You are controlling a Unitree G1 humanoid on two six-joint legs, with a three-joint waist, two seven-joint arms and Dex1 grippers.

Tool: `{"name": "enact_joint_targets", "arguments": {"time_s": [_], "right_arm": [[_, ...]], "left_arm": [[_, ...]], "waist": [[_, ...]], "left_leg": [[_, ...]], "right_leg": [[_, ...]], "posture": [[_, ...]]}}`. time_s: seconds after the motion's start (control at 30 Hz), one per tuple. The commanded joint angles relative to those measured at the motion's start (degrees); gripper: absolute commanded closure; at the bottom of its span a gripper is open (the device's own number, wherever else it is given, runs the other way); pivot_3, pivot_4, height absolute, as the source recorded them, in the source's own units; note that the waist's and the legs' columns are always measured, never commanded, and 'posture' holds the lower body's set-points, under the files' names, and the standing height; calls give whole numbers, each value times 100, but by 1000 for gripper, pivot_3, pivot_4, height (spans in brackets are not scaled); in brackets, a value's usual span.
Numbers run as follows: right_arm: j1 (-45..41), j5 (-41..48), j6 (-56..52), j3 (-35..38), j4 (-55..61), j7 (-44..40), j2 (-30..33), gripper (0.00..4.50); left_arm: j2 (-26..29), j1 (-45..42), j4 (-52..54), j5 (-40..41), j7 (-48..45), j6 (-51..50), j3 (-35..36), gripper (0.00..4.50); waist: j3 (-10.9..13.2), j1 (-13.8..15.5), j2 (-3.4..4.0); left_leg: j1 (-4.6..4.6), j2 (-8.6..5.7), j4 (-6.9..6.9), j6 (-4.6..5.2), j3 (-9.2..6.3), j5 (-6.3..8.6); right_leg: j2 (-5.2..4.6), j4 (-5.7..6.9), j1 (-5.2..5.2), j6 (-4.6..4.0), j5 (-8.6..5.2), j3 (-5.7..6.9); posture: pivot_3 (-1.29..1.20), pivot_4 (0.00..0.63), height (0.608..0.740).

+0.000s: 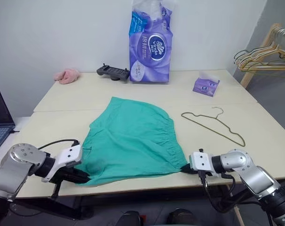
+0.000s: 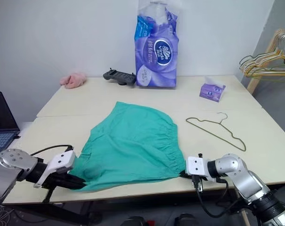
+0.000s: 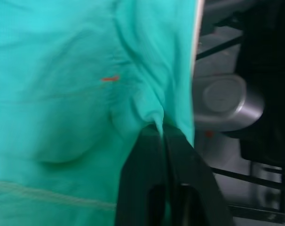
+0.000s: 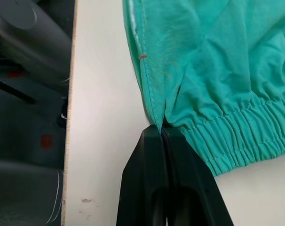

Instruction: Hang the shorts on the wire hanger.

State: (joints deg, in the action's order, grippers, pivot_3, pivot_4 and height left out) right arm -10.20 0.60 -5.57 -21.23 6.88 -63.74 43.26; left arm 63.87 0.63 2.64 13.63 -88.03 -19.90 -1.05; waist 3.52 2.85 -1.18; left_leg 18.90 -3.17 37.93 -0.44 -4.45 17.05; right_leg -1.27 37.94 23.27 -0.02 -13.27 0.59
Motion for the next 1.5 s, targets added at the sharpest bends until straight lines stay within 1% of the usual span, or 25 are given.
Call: {"name": "enact_joint_targets", "arguments": {"time_s": [0.03, 0.2, 0.27, 0.33, 0.37, 0.4, 0.47, 0.53, 0.63, 0.73, 0.77, 0.83, 0.93, 1.13, 1.23, 1.33, 1.5], "right_arm": [[-18, 95, -200, 178, 350, -108, 148, 3534], [181, 555, -749, 194, 1145, -649, 585, 1883], [248, 939, -1203, 289, 1509, -894, 808, 1149], [258, 1149, -1487, 353, 1718, -1042, 993, 528], [244, 1281, -1656, 405, 1809, -1128, 1102, 133], [224, 1404, -1819, 459, 1888, -1194, 1197, 62], [136, 1628, -2105, 566, 2012, -1310, 1351, 62], [-15, 1739, -2312, 614, 2004, -1250, 1321, 62], [-206, 1726, -2393, 606, 1868, -1176, 1264, 62], [-266, 1790, -2509, 643, 1778, -1158, 1249, 62], [-261, 1825, -2541, 655, 1780, -1181, 1267, 62], [-260, 1873, -2590, 660, 1789, -1211, 1287, 62], [-253, 1917, -2589, 654, 1811, -1161, 1242, 62], [-303, 1882, -2530, 570, 1757, -979, 1047, 62], [-322, 1841, -2512, 544, 1723, -910, 966, 62], [-318, 1814, -2512, 516, 1719, -824, 887, 62], [-255, 1811, -2522, 518, 1775, -748, 850, 62]], "left_arm": [[247, 52, 181, 111, -231, -14, -35, 3303], [427, 30, -26, 121, -437, 262, -159, 1856], [650, 61, -32, 322, -447, 376, -303, 1231], [821, 49, -40, 530, -447, 431, -416, 1226], [918, 25, -8, 718, -447, 349, -464, 1226], [1003, 6, 30, 900, -447, 275, -498, 1226], [1245, 31, 149, 1308, -447, 137, -576, 1226], [1461, 90, 216, 1597, -447, 101, -664, 1226], [1756, 176, 300, 2048, -447, -14, -730, 1226], [2026, 0, 430, 3014, -447, -798, -570, 1226], [2202, 34, 482, 3265, -447, -882, -545, 1226], [2522, 188, 541, 3492, -447, -786, -585, 1226], [2853, 468, 454, 3425, -447, -340, -733, 1226], [2986, 897, 323, 2823, -447, 562, -942, 1226], [2799, 914, 294, 2660, -447, 637, -916, 1226], [2508, 730, 185, 2349, -447, 688, -951, 1226], [2229, 385, -76, 1940, -447, 806, -1142, 1226]], "waist": [[1, -1, -1], [9, 5, -3], [13, 2, -5], [20, 0, -5], [20, 0, -5], [22, -1, -5], [29, -4, -5], [33, -14, -8], [37, -36, -5], [52, -54, -7], [53, -54, -8], [68, -66, -18], [78, -126, -1], [81, -146, 1], [83, -145, 2], [85, -145, 2], [89, -150, -2]], "left_leg": [[0, 0, 0, 0, 0, 0], [0, 0, 0, 1, -2, 0], [1, 2, 0, 1, -2, 1], [1, 4, 0, 1, -2, 2], [1, 5, 0, 1, -1, 2], [1, 5, -1, 1, -1, 2], [1, 7, -1, 1, -2, 3], [2, 10, -2, 2, -1, 4], [2, 13, -3, 1, 0, 6], [4, 13, -3, 3, 1, 9], [4, 13, -2, 4, 1, 9], [5, 14, -2, 6, 0, 11], [5, 13, -4, 8, 8, 13], [4, 20, -6, 7, 12, 15], [4, 20, -5, 6, 13, 15], [4, 20, -4, 7, 14, 15], [6, 21, -5, 6, 12, 15]], "right_leg": [[0, 0, 0, 0, 0, 1], [0, -3, -1, -1, -1, 4], [1, -5, -1, -1, -1, 6], [1, -7, -1, -1, -1, 6], [1, -8, -1, -1, -1, 6], [1, -10, -2, -1, -1, 6], [1, -14, -3, -2, -2, 10], [3, -16, -3, -25, -16, 12], [5, -19, -3, -27, -17, 12], [6, -20, -3, -27, -17, 12], [7, -20, -2, -25, -16, 13], [8, -21, -2, -23, -15, 15], [8, -26, -2, -24, -15, 7], [13, -26, -1, -26, -17, 7], [14, -26, -1, -29, -19, 6], [14, -28, -2, -29, -19, 6], [15, -28, -2, -29, -19, 8]], "posture": [[70, 23, 740], [70, 20, 740], [71, 18, 740], [71, 15, 740], [71, 15, 740], [71, 14, 740], [69, 11, 740], [66, 12, 740], [60, 15, 740], [60, 11, 740], [59, 13, 740], [59, 16, 740], [60, 17, 740], [50, 21, 740], [48, 21, 740], [48, 21, 740], [30, 21, 740]]}}
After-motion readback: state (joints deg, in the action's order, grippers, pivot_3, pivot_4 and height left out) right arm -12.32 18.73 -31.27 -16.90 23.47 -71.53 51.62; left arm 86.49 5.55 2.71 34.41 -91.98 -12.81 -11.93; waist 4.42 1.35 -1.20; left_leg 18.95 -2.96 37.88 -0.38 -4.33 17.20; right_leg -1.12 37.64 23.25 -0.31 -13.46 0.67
